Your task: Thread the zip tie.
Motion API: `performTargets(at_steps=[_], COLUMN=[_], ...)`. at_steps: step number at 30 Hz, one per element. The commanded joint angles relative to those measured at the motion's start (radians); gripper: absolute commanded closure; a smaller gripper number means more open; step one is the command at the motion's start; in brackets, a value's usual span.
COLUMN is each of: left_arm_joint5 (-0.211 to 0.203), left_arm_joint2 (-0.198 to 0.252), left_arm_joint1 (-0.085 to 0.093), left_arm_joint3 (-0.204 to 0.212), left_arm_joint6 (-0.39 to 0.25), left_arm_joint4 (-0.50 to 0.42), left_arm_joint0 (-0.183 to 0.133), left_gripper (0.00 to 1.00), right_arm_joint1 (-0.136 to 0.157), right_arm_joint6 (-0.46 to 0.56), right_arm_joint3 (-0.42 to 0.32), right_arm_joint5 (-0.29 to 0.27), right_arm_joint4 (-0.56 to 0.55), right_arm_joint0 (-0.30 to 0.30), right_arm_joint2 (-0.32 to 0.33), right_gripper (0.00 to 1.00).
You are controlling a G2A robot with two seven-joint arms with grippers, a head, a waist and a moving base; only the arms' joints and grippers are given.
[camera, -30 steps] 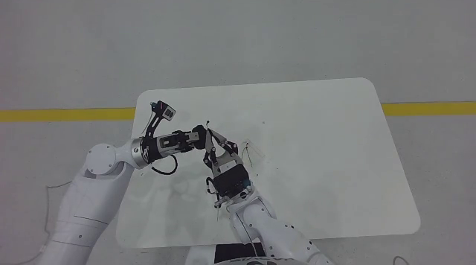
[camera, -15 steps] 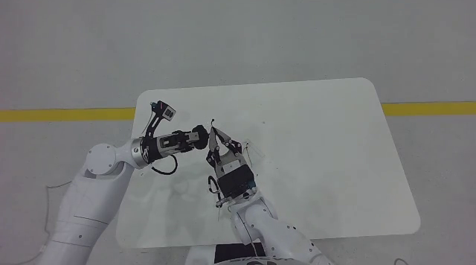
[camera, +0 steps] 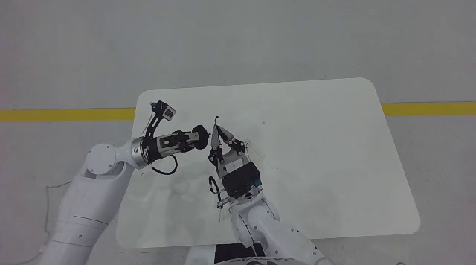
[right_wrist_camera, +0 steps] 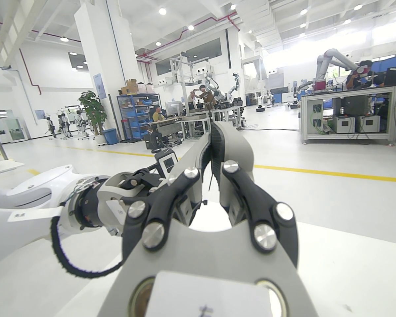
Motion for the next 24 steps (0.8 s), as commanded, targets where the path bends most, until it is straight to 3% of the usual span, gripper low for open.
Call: performTargets(at_steps=[1, 10, 12, 19, 24], left_arm_joint5=[0.000, 0.000, 0.000, 0.000, 0.000], left_arm_joint2=[0.000, 0.000, 0.004, -0.040, -0.071], left_arm_joint1=[0.000, 0.000, -0.001, -0.015, -0.033], left_arm_joint3=[0.000, 0.000, -0.008, -0.080, -0.126], left_arm_joint6=[0.000, 0.000, 0.036, 0.187, 0.219], left_arm_joint4=[0.000, 0.000, 0.014, 0.055, 0.083], left_arm_joint0=[0.000, 0.000, 0.005, 0.083, 0.141], left_gripper=[1.00, 1.00, 1.00, 1.00, 1.00], right_arm_joint1=[0.000, 0.000, 0.000, 0.000, 0.000], right_arm_joint6=[0.000, 0.000, 0.000, 0.000, 0.000], right_arm_joint3=[0.000, 0.000, 0.000, 0.000, 0.000], right_arm_joint5=[0.000, 0.000, 0.000, 0.000, 0.000], right_arm_joint4=[0.000, 0.000, 0.000, 0.000, 0.000], right_arm_joint0=[0.000, 0.000, 0.000, 0.000, 0.000], right_arm_joint2=[0.000, 0.000, 0.000, 0.000, 0.000], right_gripper=[1.00, 1.00, 1.00, 1.00, 1.00])
